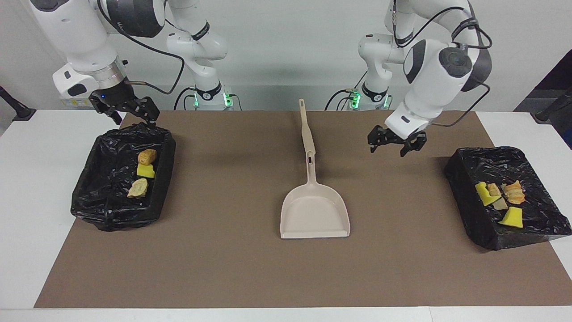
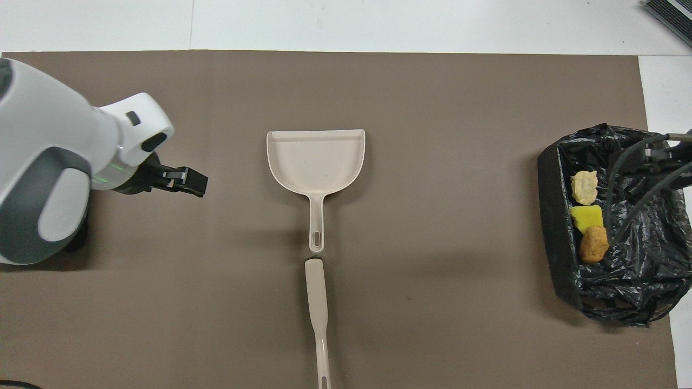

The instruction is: Sweep and dump trash in bin

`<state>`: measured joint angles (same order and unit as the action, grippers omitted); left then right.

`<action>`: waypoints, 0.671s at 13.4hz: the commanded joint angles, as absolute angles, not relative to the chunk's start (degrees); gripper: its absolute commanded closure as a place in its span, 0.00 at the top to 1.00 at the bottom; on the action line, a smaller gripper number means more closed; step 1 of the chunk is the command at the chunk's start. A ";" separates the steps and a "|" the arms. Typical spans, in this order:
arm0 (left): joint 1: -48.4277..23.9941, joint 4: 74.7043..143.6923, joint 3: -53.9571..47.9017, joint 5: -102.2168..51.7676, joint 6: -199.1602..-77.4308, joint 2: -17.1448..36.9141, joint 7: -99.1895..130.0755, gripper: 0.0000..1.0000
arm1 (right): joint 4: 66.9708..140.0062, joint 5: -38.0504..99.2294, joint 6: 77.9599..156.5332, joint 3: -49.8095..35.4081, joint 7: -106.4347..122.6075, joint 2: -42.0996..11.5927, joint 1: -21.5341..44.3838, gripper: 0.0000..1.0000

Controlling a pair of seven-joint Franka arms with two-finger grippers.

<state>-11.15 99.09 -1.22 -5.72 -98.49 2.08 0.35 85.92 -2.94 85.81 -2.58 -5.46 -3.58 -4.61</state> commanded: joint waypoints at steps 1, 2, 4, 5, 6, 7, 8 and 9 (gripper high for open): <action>-7.22 95.38 -1.76 -5.10 -91.17 -0.52 -4.12 1.00 | 87.28 -2.46 86.04 -2.99 -4.58 -2.37 -5.01 1.00; -5.82 94.58 -1.84 -3.10 -89.66 -2.09 -5.09 1.00 | 87.36 -2.46 85.96 -2.99 -4.22 -2.29 -5.01 1.00; -4.49 94.57 -1.50 -1.93 -88.34 -4.56 -7.02 1.00 | 87.36 -2.46 85.78 -3.08 -4.22 -2.11 -5.01 1.00; -4.40 94.14 -1.32 -1.67 -87.81 -4.48 -7.64 1.00 | 87.45 -2.46 85.78 -3.08 -4.13 -2.11 -5.01 1.00; -4.39 92.56 -1.49 -0.97 -87.28 -4.13 -7.65 1.00 | 87.45 -2.46 85.69 -2.99 -4.13 -2.11 -5.01 1.00; -4.39 90.37 -1.49 -0.71 -86.23 -3.35 -7.73 1.00 | 87.45 -2.46 85.78 -2.99 -4.13 -2.11 -5.01 1.00; -4.31 88.35 -1.49 -1.05 -84.83 -1.60 -7.82 1.00 | 87.45 -2.46 85.69 -3.08 -4.13 -2.11 -5.01 1.00; -4.39 86.50 -1.49 -0.97 -84.21 -0.45 -7.82 1.00 | 87.45 -2.46 85.69 -3.08 -4.13 -2.11 -5.01 1.00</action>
<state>-4.81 91.61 -1.08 -1.81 -87.14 -3.92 -6.93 85.92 -2.95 85.79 -2.82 -5.17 -3.50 -4.62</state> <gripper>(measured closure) 0.000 0.000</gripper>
